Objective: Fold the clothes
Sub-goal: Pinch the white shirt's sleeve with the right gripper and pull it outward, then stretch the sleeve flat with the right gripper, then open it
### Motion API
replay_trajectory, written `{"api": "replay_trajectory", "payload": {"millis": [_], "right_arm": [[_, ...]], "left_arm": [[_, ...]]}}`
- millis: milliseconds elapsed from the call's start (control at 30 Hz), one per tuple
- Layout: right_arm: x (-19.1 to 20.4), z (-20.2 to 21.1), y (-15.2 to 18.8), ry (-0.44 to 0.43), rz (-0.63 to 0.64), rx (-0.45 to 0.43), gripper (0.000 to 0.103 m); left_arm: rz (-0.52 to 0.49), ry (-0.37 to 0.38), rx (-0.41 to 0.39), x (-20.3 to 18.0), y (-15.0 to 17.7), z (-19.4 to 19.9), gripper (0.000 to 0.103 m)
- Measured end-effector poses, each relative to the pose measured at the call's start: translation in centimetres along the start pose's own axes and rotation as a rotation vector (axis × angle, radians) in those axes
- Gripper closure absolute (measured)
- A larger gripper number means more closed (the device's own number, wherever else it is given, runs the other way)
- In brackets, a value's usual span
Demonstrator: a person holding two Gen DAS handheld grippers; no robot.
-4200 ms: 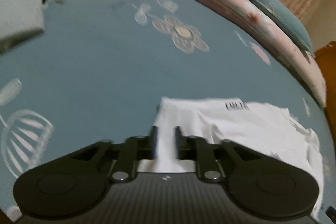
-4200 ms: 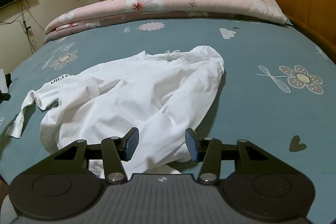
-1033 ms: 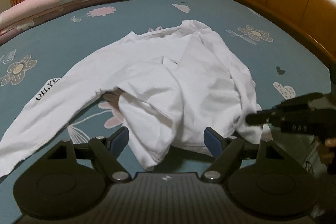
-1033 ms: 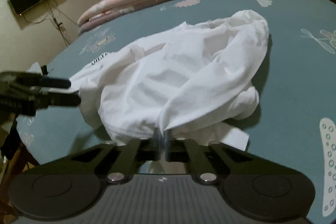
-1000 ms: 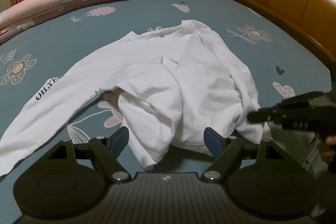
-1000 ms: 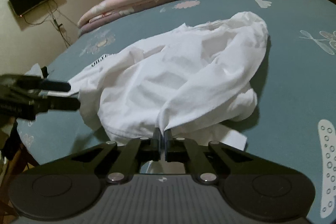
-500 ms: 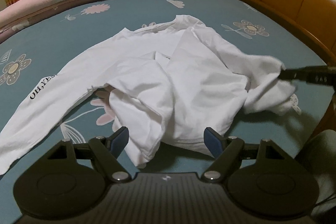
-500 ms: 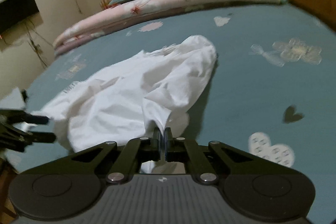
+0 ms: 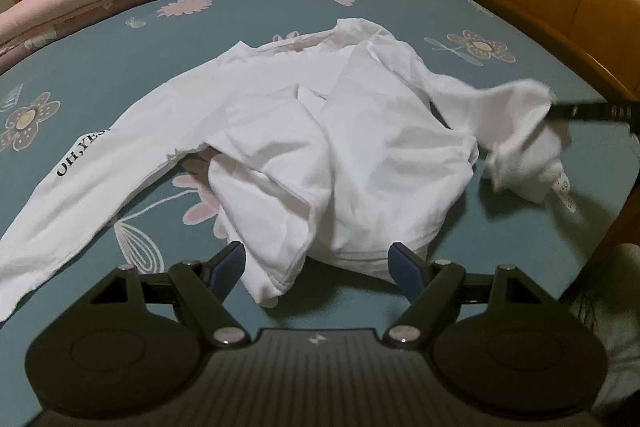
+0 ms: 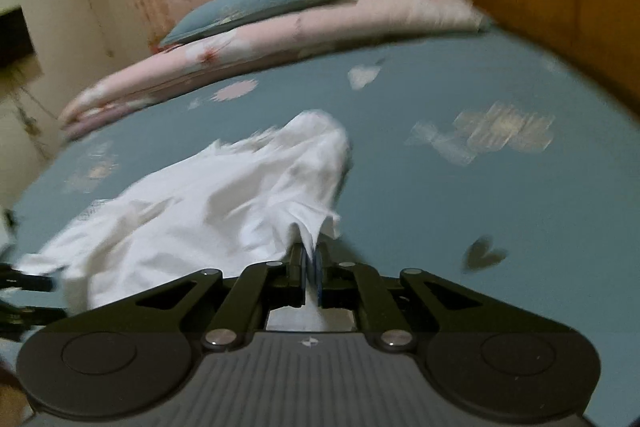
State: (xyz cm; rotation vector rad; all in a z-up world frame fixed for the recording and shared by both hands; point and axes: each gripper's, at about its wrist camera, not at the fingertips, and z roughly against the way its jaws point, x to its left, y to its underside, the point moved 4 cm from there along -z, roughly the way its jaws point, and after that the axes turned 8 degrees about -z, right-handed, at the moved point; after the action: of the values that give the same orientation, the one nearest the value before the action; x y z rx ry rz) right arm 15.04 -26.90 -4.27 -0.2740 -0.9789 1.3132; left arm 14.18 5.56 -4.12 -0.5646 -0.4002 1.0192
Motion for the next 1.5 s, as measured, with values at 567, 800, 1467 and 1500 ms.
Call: {"api": "replay_trajectory", "payload": {"millis": [567,800,1467,1500], "right_arm": [[1.5,-3.1,5.0,-0.089,0.052,0.163,0.091],[0.1,-0.6,-0.6,0.135,0.262,0.098,0.091],[-11.9,-5.8,-15.8,0.746,0.556,0.158,0.092],[-12.4,-5.9,-16.5,0.774,0.567,0.152,0.092]], "left_arm": [[-0.008,0.008,0.026,-0.6,-0.1,-0.8,0.024],[0.004,0.008,0.012,0.0,-0.3,-0.7,0.024],[0.054,-0.064,-0.001,3.4,-3.0,-1.2,0.024],[0.060,-0.065,-0.002,3.7,-3.1,-1.3,0.024]]}}
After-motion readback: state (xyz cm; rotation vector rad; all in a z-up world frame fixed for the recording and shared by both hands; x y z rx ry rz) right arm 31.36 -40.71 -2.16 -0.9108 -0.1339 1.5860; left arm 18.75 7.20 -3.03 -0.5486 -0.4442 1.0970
